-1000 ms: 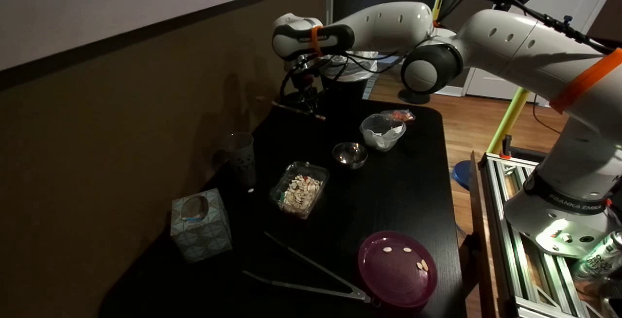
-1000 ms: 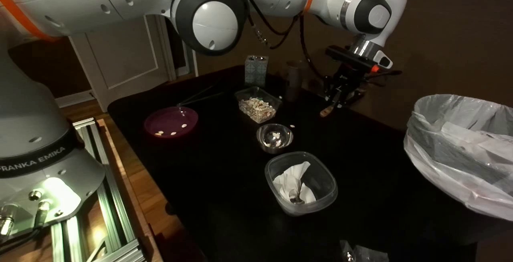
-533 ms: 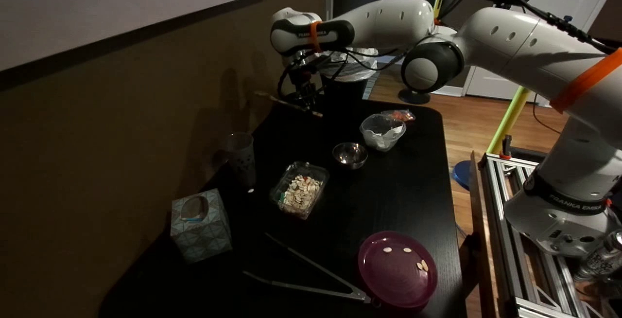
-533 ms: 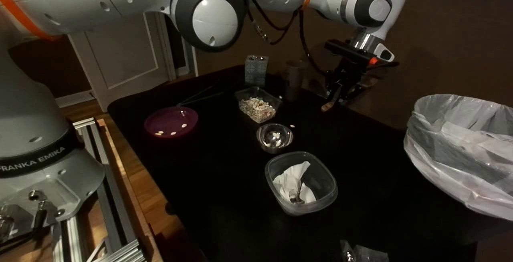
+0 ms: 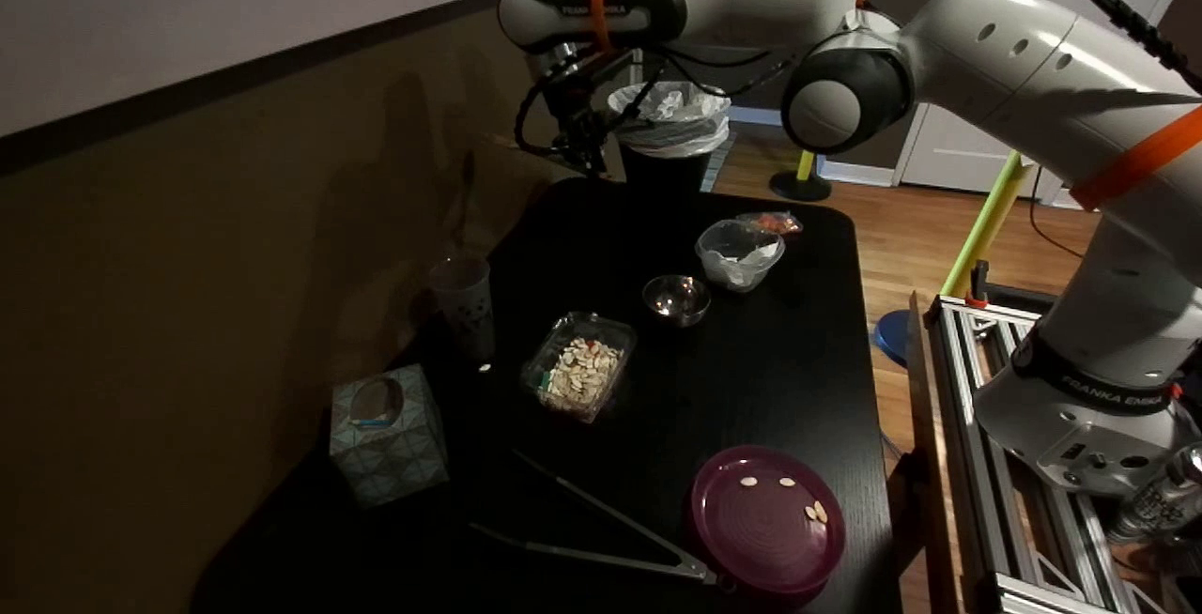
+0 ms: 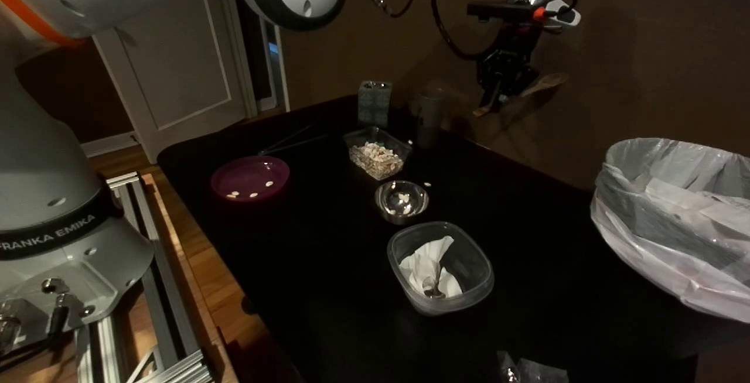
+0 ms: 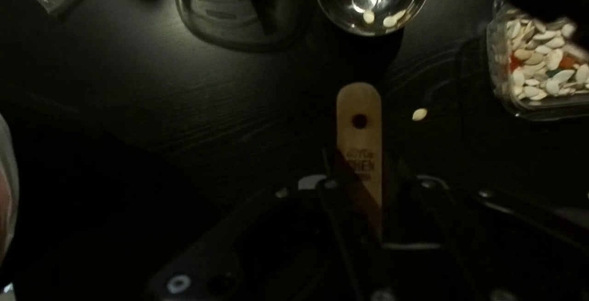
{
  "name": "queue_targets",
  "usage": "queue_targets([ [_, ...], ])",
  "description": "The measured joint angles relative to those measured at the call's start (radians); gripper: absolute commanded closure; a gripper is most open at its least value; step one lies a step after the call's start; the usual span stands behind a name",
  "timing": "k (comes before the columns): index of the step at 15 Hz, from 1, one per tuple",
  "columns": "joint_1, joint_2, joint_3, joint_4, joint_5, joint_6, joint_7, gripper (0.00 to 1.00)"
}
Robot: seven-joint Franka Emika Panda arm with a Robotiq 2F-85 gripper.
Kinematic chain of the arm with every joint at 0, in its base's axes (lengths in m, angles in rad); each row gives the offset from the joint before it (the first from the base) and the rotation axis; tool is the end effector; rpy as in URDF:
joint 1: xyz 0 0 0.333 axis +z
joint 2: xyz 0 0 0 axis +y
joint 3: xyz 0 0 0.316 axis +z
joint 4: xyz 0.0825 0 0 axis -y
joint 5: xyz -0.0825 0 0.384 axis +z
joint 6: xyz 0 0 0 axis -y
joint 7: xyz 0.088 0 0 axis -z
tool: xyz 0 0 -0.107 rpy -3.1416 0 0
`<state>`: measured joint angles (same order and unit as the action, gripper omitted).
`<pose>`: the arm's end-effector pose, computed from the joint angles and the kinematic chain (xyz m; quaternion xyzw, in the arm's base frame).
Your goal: Put the wooden spoon on the lunchbox on the right
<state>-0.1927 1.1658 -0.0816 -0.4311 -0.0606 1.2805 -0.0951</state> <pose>0.7384 -0.1774 0.3268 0.9826 -0.0738 -0.1653 0.0412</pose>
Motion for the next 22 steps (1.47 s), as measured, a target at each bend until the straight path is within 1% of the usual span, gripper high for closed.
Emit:
queue_targets([
  [2,-0.005,-0.012,0.000,-0.003,0.004,-0.090,0.013,0.94],
  [5,-0.019,-0.019,0.003,-0.016,0.011,-0.191,0.015,0.94],
  [9,-0.034,-0.020,0.011,-0.021,0.019,-0.258,0.012,0.94],
  [10,-0.035,-0.020,0.011,-0.021,0.019,-0.263,0.008,0.74],
  [15,-0.036,-0.020,0.011,-0.021,0.018,-0.263,-0.012,0.74],
  [16,-0.036,-0.020,0.011,-0.021,0.018,-0.263,-0.013,0.94],
  [19,-0.036,-0.020,0.011,-0.021,0.018,-0.258,-0.011,0.94],
  [22,-0.047,-0.020,0.017,-0.020,0.051,-0.204,0.022,0.94],
])
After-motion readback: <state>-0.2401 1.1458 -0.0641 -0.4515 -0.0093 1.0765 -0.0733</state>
